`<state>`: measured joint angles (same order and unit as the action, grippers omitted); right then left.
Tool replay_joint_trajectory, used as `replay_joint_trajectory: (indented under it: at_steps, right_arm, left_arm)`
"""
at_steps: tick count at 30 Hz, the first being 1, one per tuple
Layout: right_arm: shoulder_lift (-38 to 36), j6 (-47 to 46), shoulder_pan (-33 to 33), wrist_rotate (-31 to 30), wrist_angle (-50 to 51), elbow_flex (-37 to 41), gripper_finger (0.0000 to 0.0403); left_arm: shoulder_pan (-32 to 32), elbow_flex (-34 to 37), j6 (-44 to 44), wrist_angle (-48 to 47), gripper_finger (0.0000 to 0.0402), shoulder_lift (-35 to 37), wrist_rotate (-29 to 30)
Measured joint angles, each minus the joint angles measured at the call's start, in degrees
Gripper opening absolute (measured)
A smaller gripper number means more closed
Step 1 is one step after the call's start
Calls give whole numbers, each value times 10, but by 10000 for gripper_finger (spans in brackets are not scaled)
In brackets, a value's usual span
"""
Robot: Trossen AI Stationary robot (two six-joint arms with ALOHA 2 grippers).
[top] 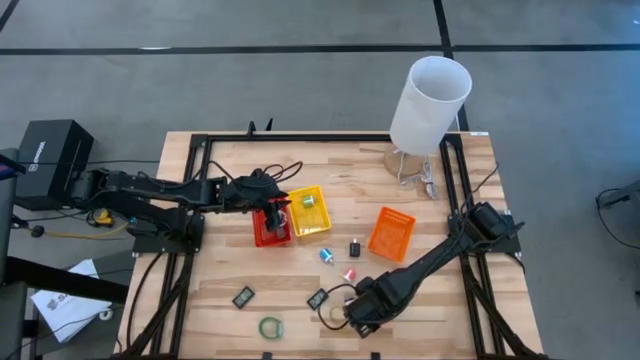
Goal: Pick & Place Office items
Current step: Put the red digital clock into the orange bin
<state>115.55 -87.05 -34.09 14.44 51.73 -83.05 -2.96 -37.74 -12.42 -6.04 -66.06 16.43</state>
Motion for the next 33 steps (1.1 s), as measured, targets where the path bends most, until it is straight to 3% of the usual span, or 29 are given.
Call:
replay_joint_trajectory:
  at_steps: [17, 23, 33]
  right_arm:
    - [2, -30, 0, -21, -10, 10, 235]
    - [46, -3, 0, 18, -30, 8, 235]
    - [59, 14, 4, 23, -21, 3, 231]
  left_arm:
    - [0, 0, 0, 2, 95, 0, 0]
    - [0, 0, 0, 2, 95, 0, 0]
    - [0, 0, 0, 11, 95, 0, 0]
